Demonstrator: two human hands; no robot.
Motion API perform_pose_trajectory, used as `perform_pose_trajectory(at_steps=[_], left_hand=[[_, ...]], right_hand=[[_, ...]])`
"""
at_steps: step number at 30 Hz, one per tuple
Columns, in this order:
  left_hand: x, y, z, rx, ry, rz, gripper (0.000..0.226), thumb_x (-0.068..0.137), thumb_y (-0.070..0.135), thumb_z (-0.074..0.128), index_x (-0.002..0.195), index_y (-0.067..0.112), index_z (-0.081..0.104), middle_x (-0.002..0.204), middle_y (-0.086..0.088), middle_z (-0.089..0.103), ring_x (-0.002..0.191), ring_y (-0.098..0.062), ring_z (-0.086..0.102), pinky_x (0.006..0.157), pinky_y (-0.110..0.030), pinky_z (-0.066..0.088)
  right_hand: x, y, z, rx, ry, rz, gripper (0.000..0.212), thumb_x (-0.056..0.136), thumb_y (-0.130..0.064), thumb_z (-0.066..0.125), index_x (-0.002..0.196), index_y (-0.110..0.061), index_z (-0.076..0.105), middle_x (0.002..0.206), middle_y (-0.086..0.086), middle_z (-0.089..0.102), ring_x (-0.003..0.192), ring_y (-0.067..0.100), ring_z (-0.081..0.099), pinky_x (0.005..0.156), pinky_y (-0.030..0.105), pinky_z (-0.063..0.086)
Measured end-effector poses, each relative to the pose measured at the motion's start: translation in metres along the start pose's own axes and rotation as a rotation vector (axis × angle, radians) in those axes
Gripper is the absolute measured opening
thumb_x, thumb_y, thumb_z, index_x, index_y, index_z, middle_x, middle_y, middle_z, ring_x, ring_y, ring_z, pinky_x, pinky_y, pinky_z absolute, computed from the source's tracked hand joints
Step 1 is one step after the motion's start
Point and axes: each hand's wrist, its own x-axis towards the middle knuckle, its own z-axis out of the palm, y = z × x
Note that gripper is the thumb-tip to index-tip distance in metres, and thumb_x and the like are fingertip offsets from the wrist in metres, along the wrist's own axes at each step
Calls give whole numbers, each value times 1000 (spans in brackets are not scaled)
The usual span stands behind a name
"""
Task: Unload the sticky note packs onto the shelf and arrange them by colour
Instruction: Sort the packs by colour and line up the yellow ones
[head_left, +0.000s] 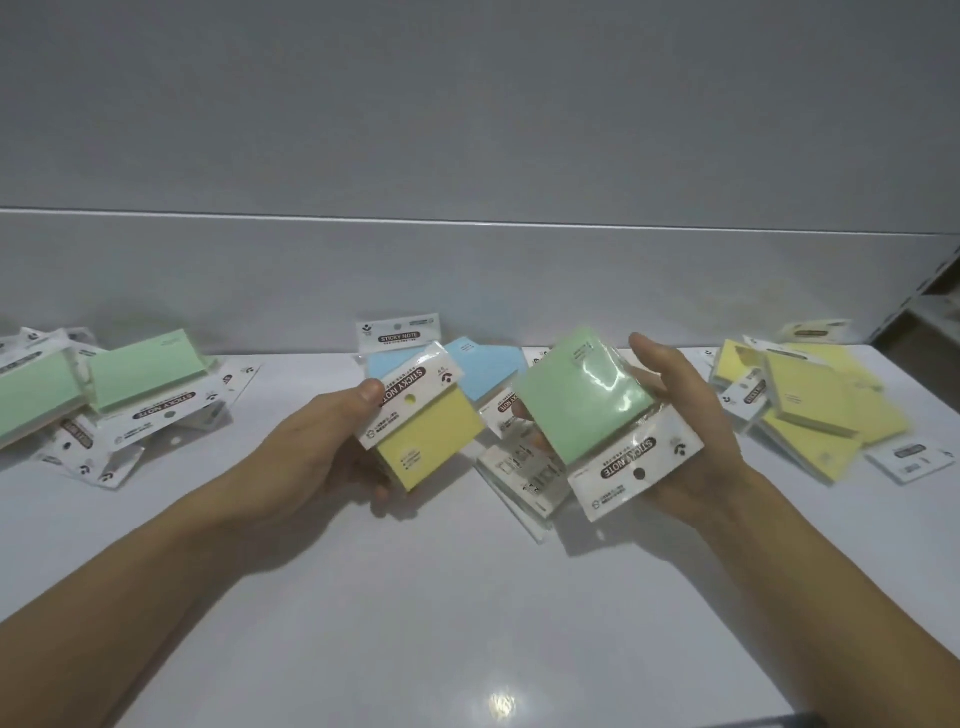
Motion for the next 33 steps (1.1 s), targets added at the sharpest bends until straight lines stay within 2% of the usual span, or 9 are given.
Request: perform_pose_trajectory(at_steps=[4,9,12,16,20,22,25,29,33], left_hand=[[0,3,1,-9,32,8,48,92,52,67,112,8,71,97,-28,71,77,-43,70,66,-41,60],[1,4,-4,172,87,25,33,79,26,83,110,24,73,107,-13,77,91,-33,76,74,-35,62],[3,5,-10,257,151,73,42,74,22,83,113,33,70,108,-4,77,92,-26,76,73,-32,62],[4,7,-14,120,217,101,33,73,18,70,102,32,75,97,-12,77,85,-36,75,70,-42,63],[2,22,-28,60,351,109,24,76,14,54,88,18,74,86,-16,75,76,-37,74,59,-37,59],[-3,32,-37,32,407,122,24,76,16,52,93,5,65,79,-15,72,70,-35,73,55,-37,58],[-14,50,-48,29,481,149,23,78,16,51,92,5,65,71,-10,72,64,-30,72,53,-36,59],[-40,63,-67,47,563,183,25,80,17,54,99,5,66,83,-10,77,78,-30,76,62,-36,62],[-80,64,-84,128,706,220,20,84,14,63,102,7,68,86,-5,78,74,-22,76,58,-28,59]], right_hand=[[3,-1,-8,102,-53,-29,62,74,-25,77,130,-2,66,126,28,66,110,47,66,109,57,45],[9,4,-10,-65,54,-73,40,80,-5,60,119,-4,71,112,27,71,95,42,71,85,51,60],[10,7,-7,-169,139,-127,36,91,3,59,122,-11,71,114,23,73,96,37,72,79,48,62],[14,14,0,-264,283,-194,34,89,-3,69,120,-16,68,114,13,75,100,30,73,85,46,58],[26,13,10,-293,316,-156,28,90,-4,71,115,-16,68,101,9,78,87,25,75,70,39,59],[37,9,18,-275,281,-73,27,92,0,63,111,-18,71,93,8,76,78,22,74,60,35,58],[60,8,40,-343,234,19,30,93,0,61,111,-21,74,95,10,78,77,21,74,59,33,58],[100,17,85,-523,145,-22,17,93,-7,69,107,-15,73,96,10,78,84,25,73,71,36,56],[143,37,141,-611,48,-17,10,91,-6,71,93,-15,71,82,0,74,73,14,69,63,25,55]])
